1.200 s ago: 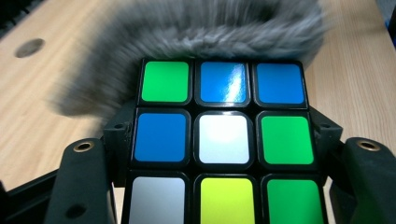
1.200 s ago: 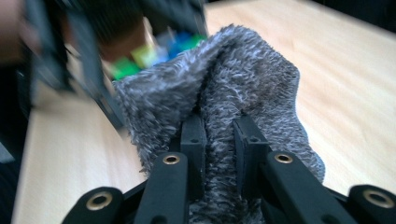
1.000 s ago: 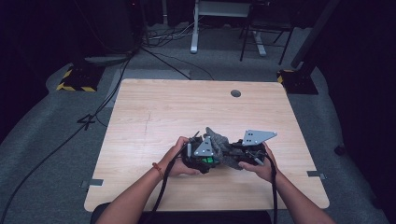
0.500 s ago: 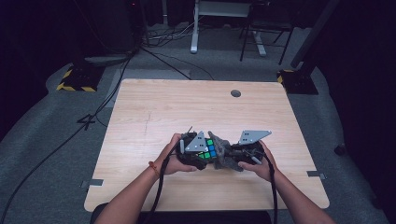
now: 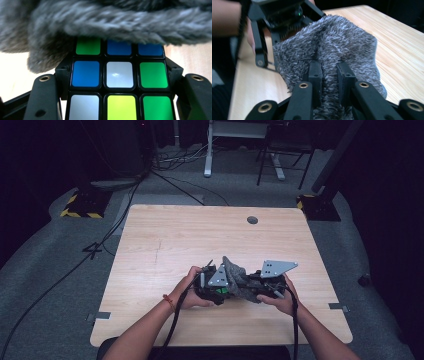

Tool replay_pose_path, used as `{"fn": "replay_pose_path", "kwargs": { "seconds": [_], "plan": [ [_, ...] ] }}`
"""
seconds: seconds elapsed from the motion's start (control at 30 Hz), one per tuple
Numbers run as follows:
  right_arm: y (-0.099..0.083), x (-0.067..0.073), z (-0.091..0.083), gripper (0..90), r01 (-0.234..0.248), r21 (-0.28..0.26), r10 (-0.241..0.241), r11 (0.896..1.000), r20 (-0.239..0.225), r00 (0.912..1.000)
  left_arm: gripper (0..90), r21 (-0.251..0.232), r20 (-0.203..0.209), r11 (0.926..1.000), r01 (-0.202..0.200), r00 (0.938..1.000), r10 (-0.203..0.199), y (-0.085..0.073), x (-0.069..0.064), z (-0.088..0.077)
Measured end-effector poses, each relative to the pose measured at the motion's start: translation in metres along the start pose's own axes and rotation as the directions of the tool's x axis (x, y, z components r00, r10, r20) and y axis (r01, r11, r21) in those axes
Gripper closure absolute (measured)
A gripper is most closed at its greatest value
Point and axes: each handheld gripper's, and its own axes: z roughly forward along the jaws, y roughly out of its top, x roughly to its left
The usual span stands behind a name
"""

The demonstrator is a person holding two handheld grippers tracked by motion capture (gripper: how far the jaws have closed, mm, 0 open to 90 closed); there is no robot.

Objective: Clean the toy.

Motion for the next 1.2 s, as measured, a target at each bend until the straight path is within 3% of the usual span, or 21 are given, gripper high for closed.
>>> {"fn": "replay_pose_path", "kwargs": {
  "seconds": [0.07,0.23,0.33,0.57,0.83,1.07,1.2],
  "plan": [
    [-0.002,-0.002,0.000,77.0,0.014,0.050,-0.016,0.999,0.035,0.9993,33.2,0.015,-0.001,0.9995,0.029,0.9996,-0.029,-0.004,0.004,0.002],
    [-0.013,-0.017,-0.007,76.9,-0.035,0.113,0.024,0.993,0.095,0.9952,33.1,0.054,-0.011,0.9942,0.093,0.9956,-0.093,-0.015,0.011,0.006],
    [-0.025,-0.022,-0.012,76.7,-0.036,0.176,0.012,0.984,0.131,0.9913,33.1,0.096,-0.015,0.9909,0.094,0.9955,-0.093,-0.021,0.012,0.009],
    [-0.059,-0.036,-0.012,75.5,-0.104,0.235,0.071,0.966,0.146,0.9867,33.0,0.163,-0.019,0.9816,0.100,0.9950,-0.098,-0.032,0.009,0.012],
    [-0.072,-0.037,-0.009,73.5,-0.117,0.280,0.076,0.953,0.152,0.9854,30.8,0.166,-0.015,0.9770,0.134,0.9909,-0.134,-0.036,0.010,0.012],
    [-0.072,-0.037,-0.010,66.8,-0.127,0.274,0.083,0.953,0.167,0.9824,23.6,0.158,-0.006,0.9739,0.163,0.9864,-0.164,-0.044,0.011,-0.001],
    [-0.071,-0.037,-0.012,62.1,-0.130,0.267,0.085,0.955,0.173,0.9812,22.9,0.183,-0.007,0.9697,0.162,0.9865,-0.164,-0.051,0.006,-0.008]
  ]
}}
